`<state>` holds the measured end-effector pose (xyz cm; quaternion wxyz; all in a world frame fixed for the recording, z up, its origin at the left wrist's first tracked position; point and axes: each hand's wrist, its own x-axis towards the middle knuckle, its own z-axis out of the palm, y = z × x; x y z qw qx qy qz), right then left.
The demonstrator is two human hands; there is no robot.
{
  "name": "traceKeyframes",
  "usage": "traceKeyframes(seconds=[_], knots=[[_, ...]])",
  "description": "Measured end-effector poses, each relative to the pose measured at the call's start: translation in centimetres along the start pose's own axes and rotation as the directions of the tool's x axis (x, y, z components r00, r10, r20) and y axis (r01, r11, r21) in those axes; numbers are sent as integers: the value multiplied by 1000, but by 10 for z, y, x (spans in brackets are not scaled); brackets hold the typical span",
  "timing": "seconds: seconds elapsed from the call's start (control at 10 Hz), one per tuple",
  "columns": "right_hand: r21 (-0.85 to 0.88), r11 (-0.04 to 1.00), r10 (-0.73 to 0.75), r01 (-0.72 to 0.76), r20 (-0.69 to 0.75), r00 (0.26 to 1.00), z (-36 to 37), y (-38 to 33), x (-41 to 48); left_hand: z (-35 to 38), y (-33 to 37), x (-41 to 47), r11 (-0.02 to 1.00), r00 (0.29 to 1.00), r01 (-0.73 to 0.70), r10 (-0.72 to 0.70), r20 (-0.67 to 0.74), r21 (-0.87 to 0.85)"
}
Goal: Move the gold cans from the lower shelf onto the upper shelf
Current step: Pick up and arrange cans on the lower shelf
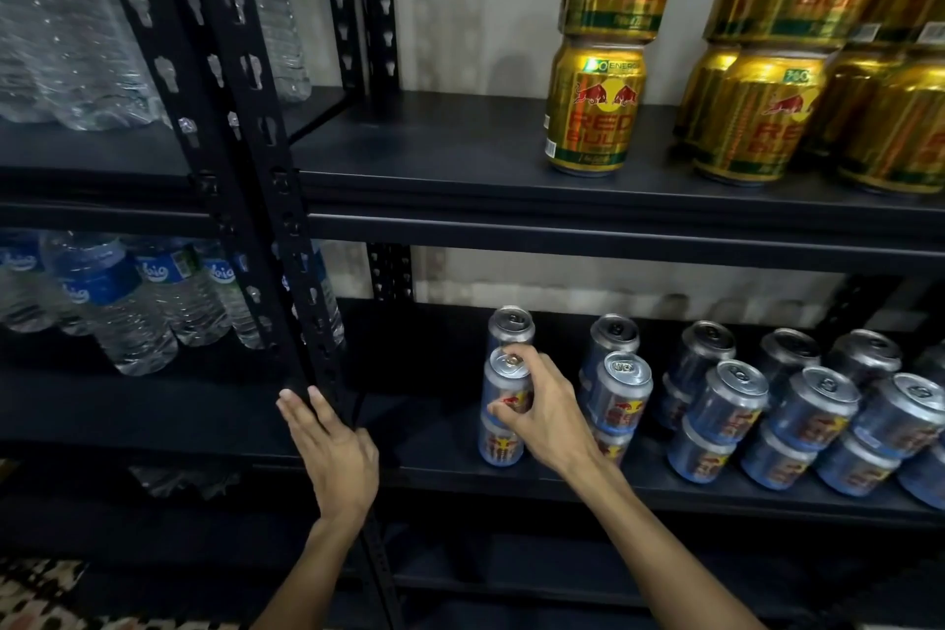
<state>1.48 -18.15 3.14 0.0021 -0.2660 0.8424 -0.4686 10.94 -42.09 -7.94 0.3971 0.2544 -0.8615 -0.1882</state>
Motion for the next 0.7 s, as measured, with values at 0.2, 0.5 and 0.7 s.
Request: traceKeyframes(seconds=[0.2, 0.5, 0.7], knots=[[-49, 999, 11, -13, -23, 1000, -2, -5, -4, -4, 11, -1, 997, 999, -2, -1, -40, -76], [-103, 979, -193, 174, -220, 956, -37, -55, -12, -52, 138, 47, 872, 829, -427, 271, -490, -241], [-111, 889, -455, 444, -323, 830, -90, -101, -29, -107, 241, 77, 666, 692, -680, 445, -568, -307]])
